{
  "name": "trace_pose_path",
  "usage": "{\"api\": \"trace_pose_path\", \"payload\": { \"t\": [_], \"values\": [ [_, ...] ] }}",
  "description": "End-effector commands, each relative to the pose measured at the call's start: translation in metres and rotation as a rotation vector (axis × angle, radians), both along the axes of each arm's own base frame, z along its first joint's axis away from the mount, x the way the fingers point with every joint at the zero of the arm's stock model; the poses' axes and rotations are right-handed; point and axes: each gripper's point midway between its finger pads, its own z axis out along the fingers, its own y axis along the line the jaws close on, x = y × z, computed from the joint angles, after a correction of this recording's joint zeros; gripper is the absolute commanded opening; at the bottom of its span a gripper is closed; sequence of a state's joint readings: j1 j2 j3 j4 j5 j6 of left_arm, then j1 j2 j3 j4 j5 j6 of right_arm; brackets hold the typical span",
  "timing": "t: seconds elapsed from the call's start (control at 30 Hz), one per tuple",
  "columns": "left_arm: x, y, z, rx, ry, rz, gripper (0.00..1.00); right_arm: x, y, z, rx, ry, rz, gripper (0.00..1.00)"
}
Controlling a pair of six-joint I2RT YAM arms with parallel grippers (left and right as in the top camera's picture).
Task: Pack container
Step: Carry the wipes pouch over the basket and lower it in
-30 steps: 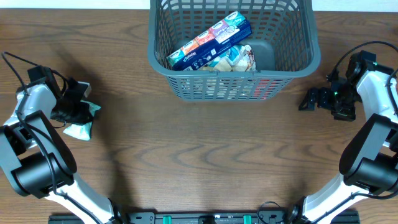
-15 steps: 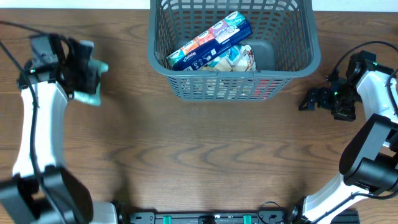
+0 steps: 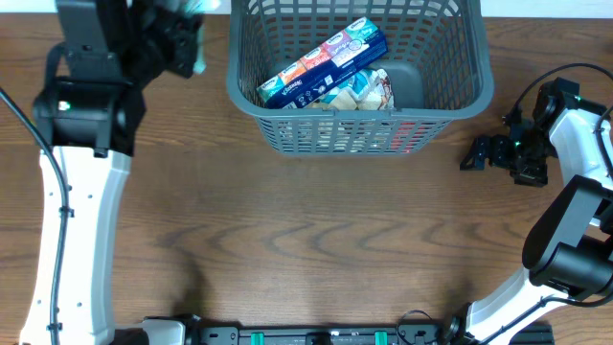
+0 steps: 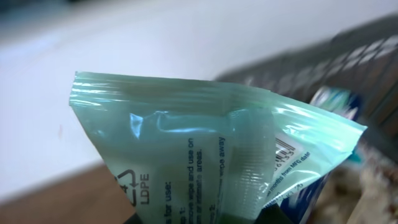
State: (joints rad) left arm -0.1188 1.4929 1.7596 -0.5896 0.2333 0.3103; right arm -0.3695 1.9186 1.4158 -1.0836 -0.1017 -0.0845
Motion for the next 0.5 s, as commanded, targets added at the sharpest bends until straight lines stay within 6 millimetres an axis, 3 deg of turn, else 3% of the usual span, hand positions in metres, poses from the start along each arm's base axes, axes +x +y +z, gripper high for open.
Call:
{"api": "trace_pose_path", "payload": {
  "t": [0.0, 0.3, 0.47],
  "values": [
    [-0.004, -0.033, 0.027, -0.005, -0.094, -0.085, 0.09, 0.000, -0.001, 0.000, 0.002, -0.004, -0.003, 0.99],
    [0.003, -0.127, 0.027, 0.159, -0.263, -0.341, 0.08, 0.006, -0.003, 0.004, -0.005, -0.024, -0.003, 0.99],
    [0.020, -0.161, 0.034, 0.132, -0.368, -0.377, 0.06, 0.012, -0.005, 0.012, -0.015, -0.048, 0.001, 0.99]
  ]
}}
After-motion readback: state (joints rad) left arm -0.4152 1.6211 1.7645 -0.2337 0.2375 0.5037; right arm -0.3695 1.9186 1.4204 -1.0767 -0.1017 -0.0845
